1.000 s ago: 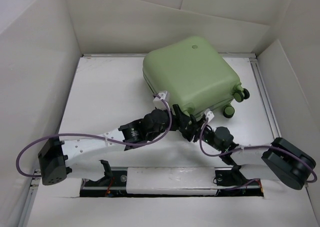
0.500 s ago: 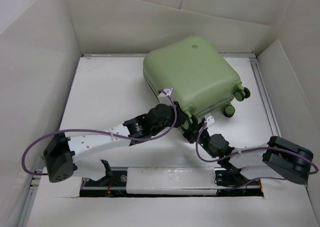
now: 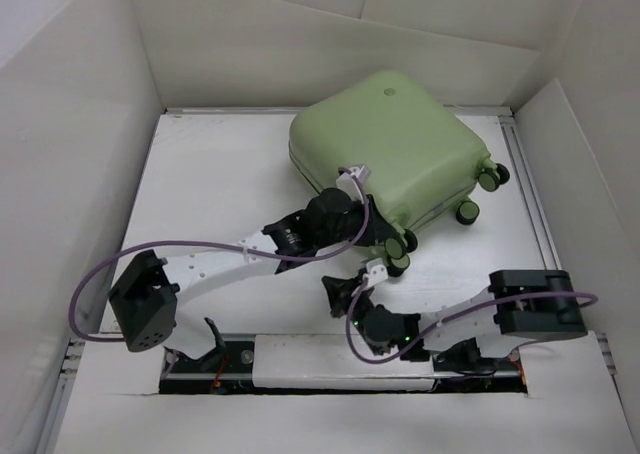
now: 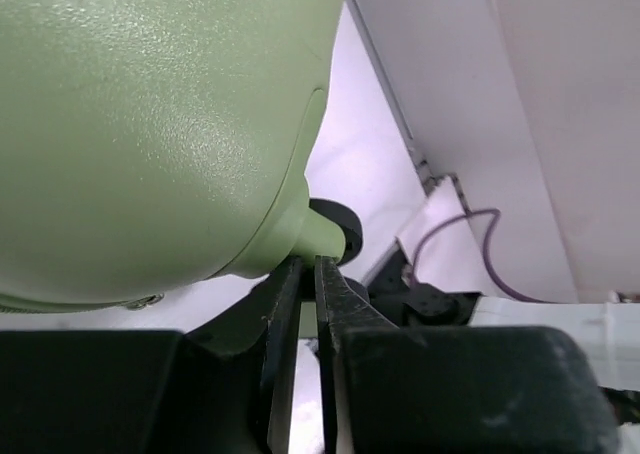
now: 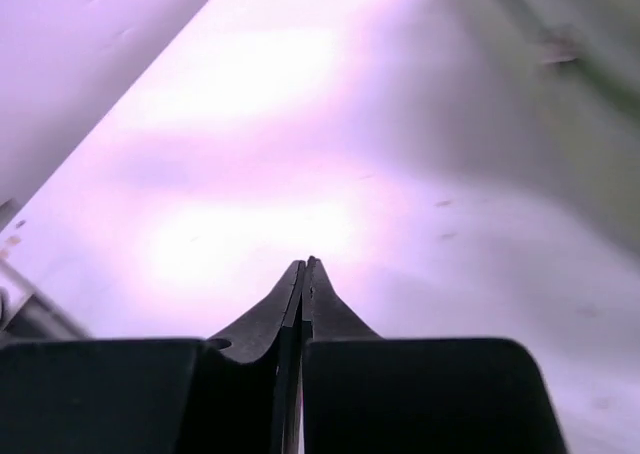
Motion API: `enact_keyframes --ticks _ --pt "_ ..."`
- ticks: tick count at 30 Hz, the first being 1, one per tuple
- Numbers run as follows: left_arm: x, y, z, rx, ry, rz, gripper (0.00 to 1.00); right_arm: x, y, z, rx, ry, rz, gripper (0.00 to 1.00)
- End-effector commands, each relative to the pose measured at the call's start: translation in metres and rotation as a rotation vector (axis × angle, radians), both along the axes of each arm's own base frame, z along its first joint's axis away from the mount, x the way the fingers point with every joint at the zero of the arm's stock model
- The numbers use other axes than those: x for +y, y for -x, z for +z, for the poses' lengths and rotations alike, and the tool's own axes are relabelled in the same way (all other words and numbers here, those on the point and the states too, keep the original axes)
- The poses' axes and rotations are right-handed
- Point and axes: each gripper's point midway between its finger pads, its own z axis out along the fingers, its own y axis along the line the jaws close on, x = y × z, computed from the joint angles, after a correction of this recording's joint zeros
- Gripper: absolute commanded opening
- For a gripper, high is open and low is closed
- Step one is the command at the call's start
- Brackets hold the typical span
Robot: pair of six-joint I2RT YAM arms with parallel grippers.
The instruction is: Pack the luggage
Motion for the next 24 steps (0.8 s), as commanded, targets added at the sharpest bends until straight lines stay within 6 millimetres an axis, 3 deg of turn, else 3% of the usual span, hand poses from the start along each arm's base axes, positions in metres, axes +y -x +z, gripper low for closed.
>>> enact_keyframes --ticks 1,6,9,11,12,13,14,15,16,17,18,19,21,22,24 --pt "-0.022 -0.004 0.037 0.015 0.157 -0.103 0.08 0.025 0.012 0.015 0.001 -0.068 -0.036 0.0" --pt "-0.02 0.006 0.059 0.028 0.236 -0.168 0.06 0.046 0.01 0.017 -0.04 -0.084 -0.042 0.0" --pt "-0.014 0.014 0.077 0.012 0.262 -0.193 0.12 0.052 0.003 0.025 -0.046 -0.113 -0.042 0.0" --pt "0.001 0.008 0.089 -0.039 0.245 -0.121 0.2 0.052 0.004 0.025 -0.05 -0.082 -0.029 0.0" --pt "0.011 0.005 0.088 -0.049 0.206 -0.08 0.32 0.051 0.009 0.022 -0.045 -0.062 -0.008 0.01" --pt "0.028 0.005 0.102 -0.111 0.2 -0.042 0.39 0.045 0.011 0.022 -0.037 -0.023 -0.012 0.03" --pt "0.046 -0.01 0.102 -0.144 0.167 0.074 0.44 0.038 0.015 0.018 -0.006 -0.033 -0.02 0.07" --pt "0.063 -0.012 0.092 -0.134 0.121 0.135 0.47 0.032 0.018 0.016 0.014 -0.031 -0.025 0.1" --pt "0.078 -0.013 0.069 -0.123 0.074 0.186 0.49 0.016 0.018 0.015 0.034 0.002 -0.028 0.18" --pt "0.101 -0.011 0.075 -0.156 0.096 0.252 0.46 0.011 0.02 0.017 0.064 -0.025 -0.02 0.23" --pt "0.109 -0.008 0.066 -0.161 0.1 0.262 0.44 0.005 0.021 0.021 0.077 -0.026 -0.023 0.28" --pt "0.116 -0.003 0.034 -0.144 0.067 0.26 0.41 0.001 0.023 0.027 0.094 -0.027 -0.013 0.41" --pt "0.126 0.001 0.008 -0.13 0.031 0.273 0.33 -0.021 0.024 0.039 0.129 0.018 -0.027 0.51" --pt "0.126 0.001 -0.002 -0.117 0.03 0.277 0.33 -0.028 0.023 0.046 0.13 0.032 -0.038 0.61" --pt "0.12 0.015 -0.041 -0.09 -0.031 0.237 0.33 -0.047 0.023 0.064 0.14 0.069 -0.045 0.66"
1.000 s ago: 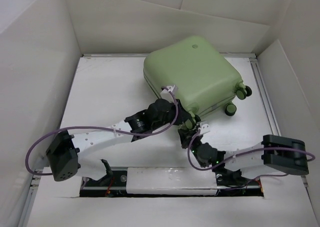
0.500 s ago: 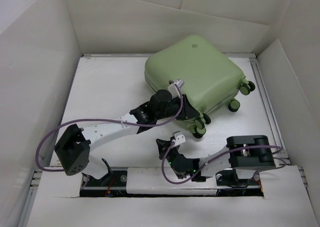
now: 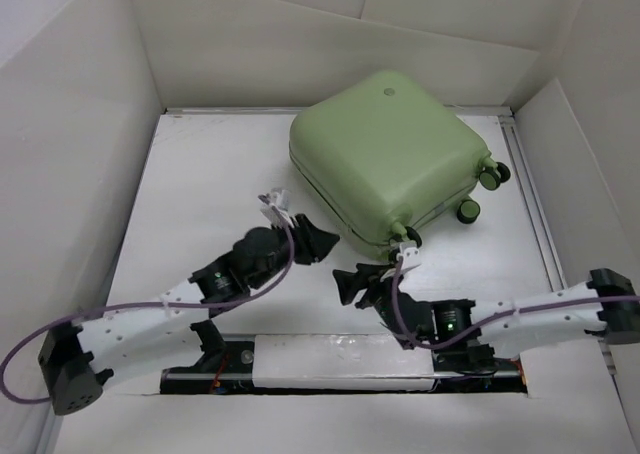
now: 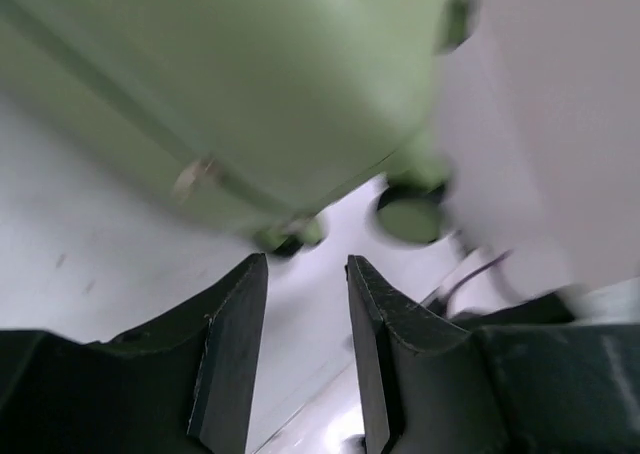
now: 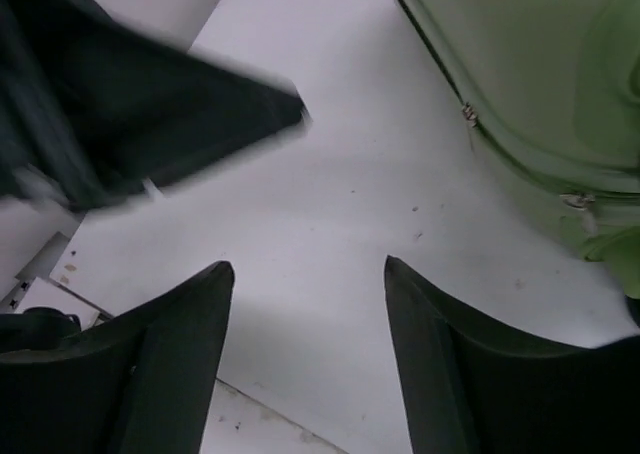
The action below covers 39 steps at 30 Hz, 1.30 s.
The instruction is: Pack the luggage
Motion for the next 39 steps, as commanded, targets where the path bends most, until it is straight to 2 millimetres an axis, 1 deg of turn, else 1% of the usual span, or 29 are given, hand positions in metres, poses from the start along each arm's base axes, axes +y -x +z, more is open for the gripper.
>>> enact_keyframes --ticks 1,2,3,5,6,8,9,10,12,13,14,15,16,17,19,20,22,23,25,27,28,29,32,33,34,36,37,38,39 --pt "-0.005 0.008 -0.079 0.073 -0.161 -0.004 0.33 -0.039 -0.003 0.002 0.049 0.15 -0.045 0.68" --pt "-0.014 0.012 -0.08 0.055 -0.129 -0.034 0.35 -0.043 -0.004 0.017 0.05 0.137 -0.057 0.72" --pt "-0.024 0.019 -0.084 0.054 -0.132 -0.064 0.38 -0.063 -0.009 0.016 0.053 0.202 -0.088 0.73" --pt "-0.034 0.021 -0.087 0.046 -0.127 -0.077 0.44 -0.08 -0.019 0.024 0.069 0.219 -0.14 0.79" --pt "-0.039 0.019 -0.086 0.045 -0.125 -0.077 0.46 -0.084 -0.023 0.036 0.075 0.216 -0.152 0.79" --pt "-0.051 0.018 -0.093 0.043 -0.137 -0.097 0.5 -0.105 -0.033 0.039 0.088 0.272 -0.203 0.82" --pt "-0.057 0.019 -0.093 0.042 -0.135 -0.106 0.53 -0.109 -0.036 0.048 0.091 0.273 -0.211 0.85" --pt "-0.067 0.022 -0.099 0.047 -0.148 -0.125 0.53 -0.113 -0.038 0.05 0.094 0.294 -0.216 0.86" --pt "-0.079 0.021 -0.1 0.033 -0.158 -0.124 0.54 -0.121 -0.049 0.05 0.111 0.344 -0.215 0.89" --pt "-0.09 0.021 -0.089 0.02 -0.137 -0.129 0.56 -0.123 -0.053 0.052 0.117 0.349 -0.217 0.89" --pt "-0.1 0.026 -0.101 0.023 -0.175 -0.145 0.57 -0.126 -0.055 0.047 0.123 0.387 -0.219 0.9" --pt "-0.104 0.022 -0.101 0.004 -0.194 -0.128 0.57 -0.133 -0.06 0.044 0.138 0.398 -0.239 0.9" --pt "-0.113 0.016 -0.091 -0.007 -0.179 -0.111 0.57 -0.133 -0.06 0.043 0.145 0.407 -0.229 0.9" --pt "-0.115 0.011 -0.101 0.002 -0.211 -0.094 0.57 -0.133 -0.061 0.042 0.149 0.414 -0.224 0.9" --pt "-0.111 -0.002 -0.109 0.008 -0.257 -0.013 0.57 -0.132 -0.062 0.043 0.145 0.44 -0.176 0.91" --pt "-0.112 -0.008 -0.104 0.001 -0.26 0.018 0.58 -0.131 -0.064 0.039 0.145 0.457 -0.156 0.91" --pt "-0.109 -0.018 -0.113 0.004 -0.29 0.08 0.6 -0.131 -0.071 0.041 0.132 0.479 -0.129 0.91" --pt "-0.108 -0.02 -0.117 0.006 -0.312 0.094 0.61 -0.128 -0.07 0.039 0.141 0.488 -0.094 0.91" --pt "-0.112 -0.026 -0.122 0.004 -0.327 0.117 0.61 -0.128 -0.076 0.035 0.139 0.525 -0.08 0.91" --pt "-0.115 -0.03 -0.123 0.003 -0.338 0.132 0.61 -0.119 -0.078 0.029 0.143 0.531 -0.017 0.91" --pt "-0.115 -0.031 -0.131 0.012 -0.35 0.142 0.61 -0.119 -0.08 0.03 0.136 0.54 -0.002 0.91" --pt "-0.113 -0.033 -0.131 0.009 -0.352 0.153 0.6 -0.124 -0.086 0.026 0.146 0.541 -0.013 0.91" --pt "-0.109 -0.037 -0.134 0.013 -0.351 0.194 0.54 -0.123 -0.092 0.018 0.151 0.539 0.031 0.9" --pt "-0.108 -0.038 -0.137 0.013 -0.361 0.204 0.52 -0.122 -0.093 0.009 0.167 0.532 0.071 0.88" --pt "-0.107 -0.04 -0.137 0.01 -0.363 0.213 0.47 -0.118 -0.095 0.01 0.151 0.517 0.094 0.85" --pt "-0.105 -0.042 -0.136 0.011 -0.355 0.235 0.44 -0.117 -0.096 0.007 0.14 0.508 0.127 0.79" --pt "-0.104 -0.043 -0.135 0.008 -0.357 0.245 0.43 -0.113 -0.091 0.001 0.147 0.516 0.17 0.75" --pt "-0.105 -0.044 -0.129 0.003 -0.337 0.247 0.43 -0.112 -0.093 0.003 0.142 0.504 0.17 0.74" --pt "-0.105 -0.044 -0.129 0.003 -0.337 0.247 0.39 -0.112 -0.092 0.003 0.13 0.502 0.18 0.72"
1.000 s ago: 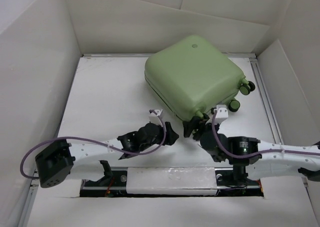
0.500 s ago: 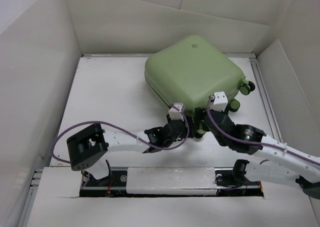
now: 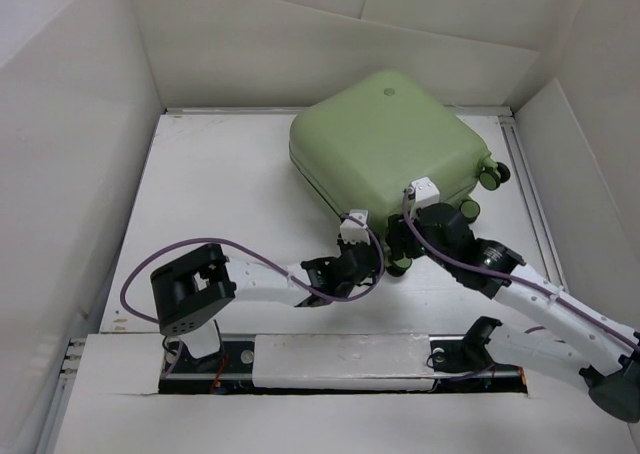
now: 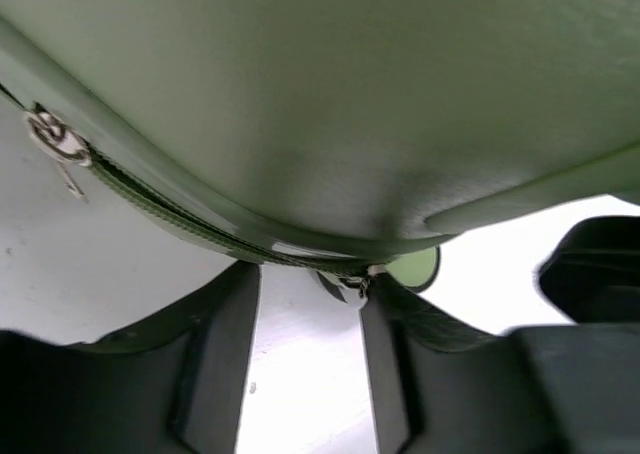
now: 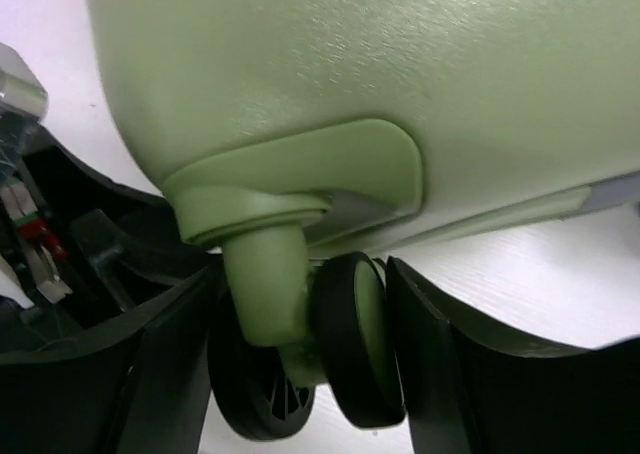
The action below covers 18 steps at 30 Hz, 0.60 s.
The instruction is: Pack the luggage
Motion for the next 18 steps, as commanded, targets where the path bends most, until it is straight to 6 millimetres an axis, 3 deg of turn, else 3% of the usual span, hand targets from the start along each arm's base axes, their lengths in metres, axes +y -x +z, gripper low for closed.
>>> enact_keyframes --ticks 1,4,7,8,13,18 --pt "0.002 -0.021 0.03 -0.067 0.068 0.099 0.37 0.021 0.0 0.018 -0.054 -0.081 0.128 0.67" --pt "-0.001 -0.024 0.039 -0.088 0.065 0.099 0.3 0.022 0.001 0.018 -0.054 -0.078 0.145 0.67" --pt "-0.003 -0.027 0.042 -0.103 0.05 0.101 0.3 0.023 0.004 0.015 -0.043 -0.075 0.153 0.76" --pt "-0.003 -0.027 0.042 -0.103 0.05 0.101 0.26 0.024 0.005 0.015 -0.038 -0.08 0.165 0.77" --pt "-0.004 -0.03 0.045 -0.121 0.024 0.099 0.0 0.028 0.008 0.015 -0.033 -0.083 0.192 0.66" --pt "0.006 -0.032 0.047 -0.131 0.008 0.127 0.0 0.021 0.004 0.01 -0.034 -0.083 0.147 0.75"
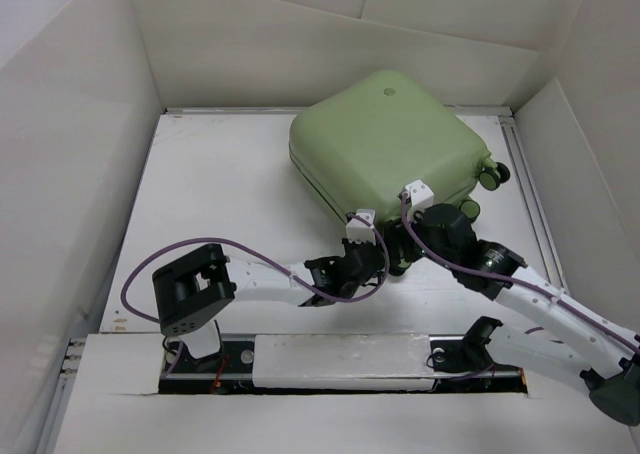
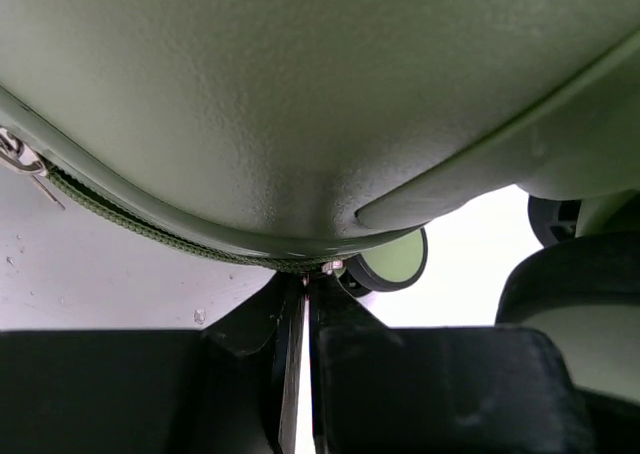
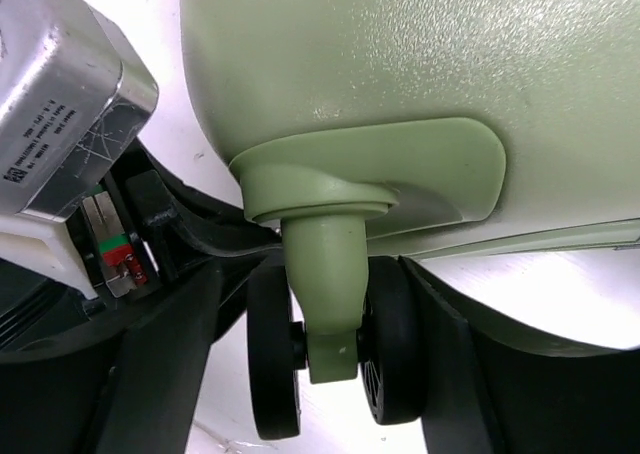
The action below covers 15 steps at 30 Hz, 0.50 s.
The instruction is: Pack the luggage
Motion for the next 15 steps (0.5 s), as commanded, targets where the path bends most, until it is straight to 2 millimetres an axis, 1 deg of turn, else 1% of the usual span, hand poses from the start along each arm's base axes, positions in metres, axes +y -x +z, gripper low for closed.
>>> enact_keyframes --ticks 1,2,3,4,5,6,7,8,9,10,11,12,13,14,15 --pt "0.017 -0.033 0.032 -0.103 0.033 0.147 0.0 0.002 -0.007 0.012 -0.045 -0.05 -0.012 0.77" --pt "0.019 -0.032 0.034 -0.104 0.037 0.148 0.0 0.002 -0.007 0.012 -0.045 -0.05 -0.012 0.77" --pt "0.021 -0.031 0.036 -0.105 0.041 0.148 0.0 0.001 -0.008 0.012 -0.049 -0.046 -0.022 0.73" --pt "0.023 -0.03 0.034 -0.109 0.034 0.144 0.0 -0.005 -0.01 0.01 -0.046 -0.031 -0.045 0.64" --pt "0.029 -0.03 0.032 -0.112 0.026 0.154 0.0 -0.004 -0.011 0.007 -0.032 -0.033 -0.051 0.56" --pt "0.031 -0.029 0.032 -0.113 0.027 0.154 0.0 -0.007 -0.011 0.005 -0.03 -0.02 -0.063 0.46" --pt "0.033 -0.028 0.028 -0.11 0.019 0.153 0.0 -0.006 -0.011 0.005 -0.024 -0.029 -0.069 0.38" --pt "0.039 -0.026 0.024 -0.107 0.007 0.153 0.0 -0.008 -0.011 0.001 -0.021 -0.019 -0.077 0.28" --pt "0.045 -0.029 0.024 -0.102 0.018 0.169 0.0 -0.011 -0.011 0.004 -0.03 -0.03 -0.092 0.23" --pt "0.051 -0.032 0.022 -0.096 0.015 0.174 0.0 -0.014 -0.011 0.003 -0.03 -0.03 -0.101 0.2" --pt "0.052 -0.029 0.02 -0.087 0.027 0.17 0.0 -0.016 -0.011 0.0 -0.027 -0.031 -0.114 0.16" --pt "0.061 -0.032 0.015 -0.086 0.022 0.184 0.0 -0.017 -0.01 0.002 -0.033 -0.037 -0.114 0.15" --pt "0.064 -0.03 0.017 -0.088 0.028 0.184 0.0 -0.018 -0.009 0.006 -0.044 -0.048 -0.114 0.13" --pt "0.068 -0.03 0.017 -0.093 0.026 0.193 0.0 -0.021 -0.01 0.001 -0.036 -0.04 -0.123 0.13" --pt "0.071 -0.029 0.013 -0.09 0.016 0.193 0.0 -0.021 -0.009 0.004 -0.043 -0.047 -0.123 0.11"
